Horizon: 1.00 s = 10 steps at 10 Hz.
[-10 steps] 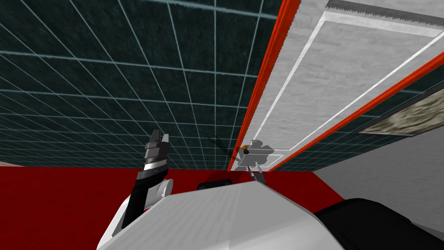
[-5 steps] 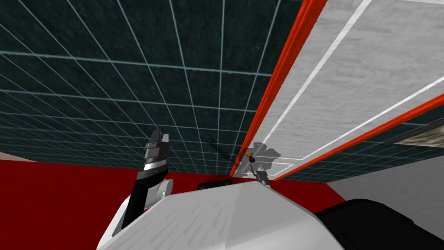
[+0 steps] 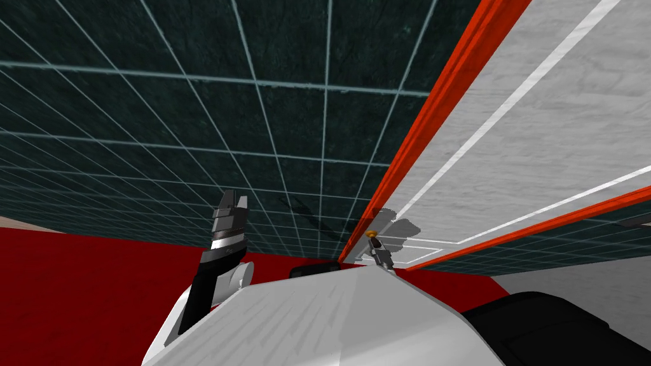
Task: Pull the door open
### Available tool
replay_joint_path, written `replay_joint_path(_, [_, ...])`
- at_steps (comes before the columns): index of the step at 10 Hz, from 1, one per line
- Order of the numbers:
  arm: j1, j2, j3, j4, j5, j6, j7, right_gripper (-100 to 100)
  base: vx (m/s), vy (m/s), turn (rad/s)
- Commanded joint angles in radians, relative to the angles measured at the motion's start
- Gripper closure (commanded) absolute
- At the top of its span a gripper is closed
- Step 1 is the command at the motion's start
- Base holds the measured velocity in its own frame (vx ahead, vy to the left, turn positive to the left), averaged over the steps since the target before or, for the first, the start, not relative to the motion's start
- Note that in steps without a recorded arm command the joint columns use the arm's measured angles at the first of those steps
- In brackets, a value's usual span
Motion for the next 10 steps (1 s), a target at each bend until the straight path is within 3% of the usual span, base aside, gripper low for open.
replay_joint_path(1, [0.002,0.0,-0.001,0.0,0.0,-0.001,0.0,100,-0.026,0.003,0.005])
replay_joint_path(4, [0.002,0.0,-0.001,0.0,0.0,-0.001,0.0,100,-0.009,0.001,-0.001])
replay_joint_path(10, [-0.001,-0.019,0.049,0.0,-0.08,0.009,-0.129,100,-0.049,-0.008,0.045])
